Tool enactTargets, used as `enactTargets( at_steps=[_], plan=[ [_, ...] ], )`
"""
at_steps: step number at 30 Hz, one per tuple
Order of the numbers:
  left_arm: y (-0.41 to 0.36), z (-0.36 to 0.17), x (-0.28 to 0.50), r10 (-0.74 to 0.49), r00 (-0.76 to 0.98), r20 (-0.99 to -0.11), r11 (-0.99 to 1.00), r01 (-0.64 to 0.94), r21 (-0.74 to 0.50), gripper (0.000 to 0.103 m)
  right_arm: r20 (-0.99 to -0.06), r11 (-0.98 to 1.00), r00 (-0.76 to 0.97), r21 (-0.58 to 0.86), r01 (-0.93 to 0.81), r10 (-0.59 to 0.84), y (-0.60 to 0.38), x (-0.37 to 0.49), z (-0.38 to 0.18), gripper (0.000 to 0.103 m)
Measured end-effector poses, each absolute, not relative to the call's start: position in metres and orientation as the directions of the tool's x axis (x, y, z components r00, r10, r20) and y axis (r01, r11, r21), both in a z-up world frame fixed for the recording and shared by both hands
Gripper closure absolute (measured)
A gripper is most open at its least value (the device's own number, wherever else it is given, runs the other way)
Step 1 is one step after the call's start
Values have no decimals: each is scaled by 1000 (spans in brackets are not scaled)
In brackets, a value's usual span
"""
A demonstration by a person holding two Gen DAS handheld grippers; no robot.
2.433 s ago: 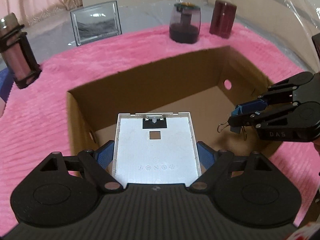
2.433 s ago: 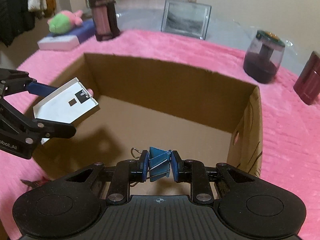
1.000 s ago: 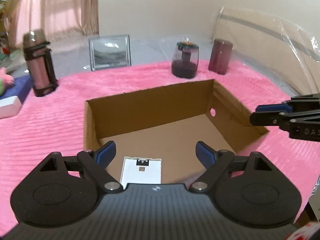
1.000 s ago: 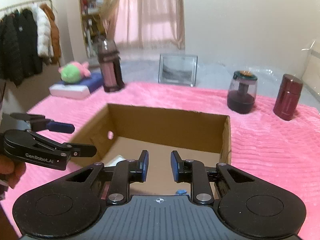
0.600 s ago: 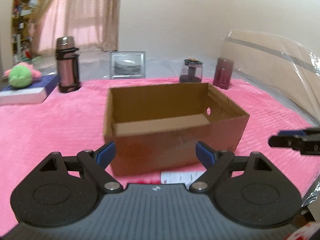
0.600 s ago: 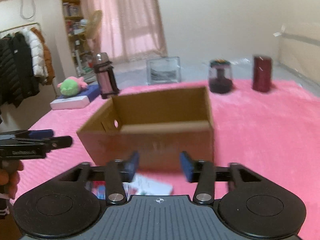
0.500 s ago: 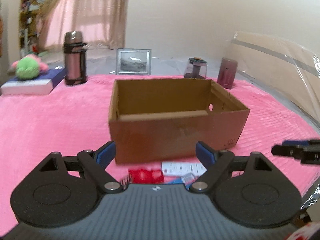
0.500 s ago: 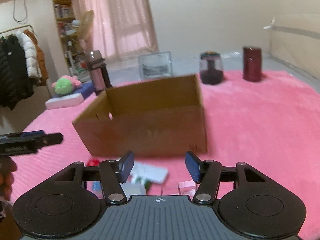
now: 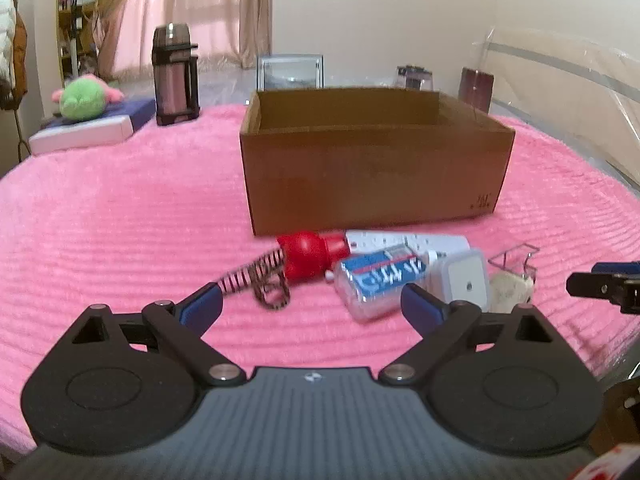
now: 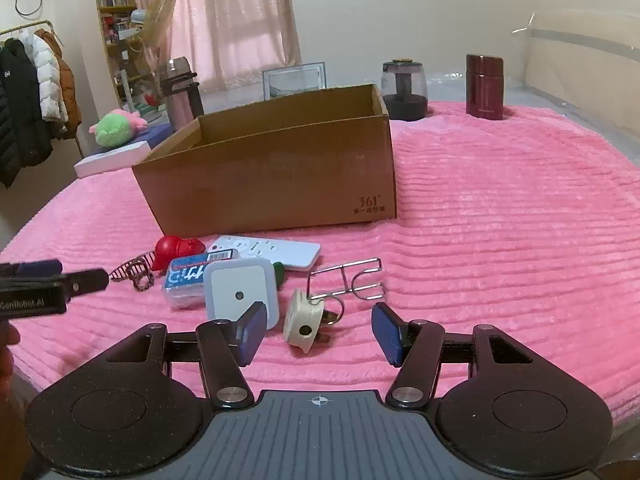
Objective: Organize rigid objects
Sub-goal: 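Withdraw both tools from the box back toward the remaining items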
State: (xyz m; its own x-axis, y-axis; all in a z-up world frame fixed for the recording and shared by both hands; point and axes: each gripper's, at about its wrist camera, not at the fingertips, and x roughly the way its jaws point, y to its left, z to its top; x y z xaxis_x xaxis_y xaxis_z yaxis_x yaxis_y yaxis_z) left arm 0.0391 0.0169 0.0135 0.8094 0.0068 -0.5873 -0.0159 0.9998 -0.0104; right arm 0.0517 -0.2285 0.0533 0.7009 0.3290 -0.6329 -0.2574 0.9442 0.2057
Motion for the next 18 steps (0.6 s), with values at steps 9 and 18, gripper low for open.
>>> enactTargets(
  at_steps=[9,18],
  plan=[
    [8,1,42,-10,796,-605,1000,2,-13,9,-637,947,703,169,-273,316,-221,54,42,48],
    [0,-2,51,-25,796,-605,1000,20,-14,9,-653,950,696,143,-276,300,-217,67,28,48]
  ],
)
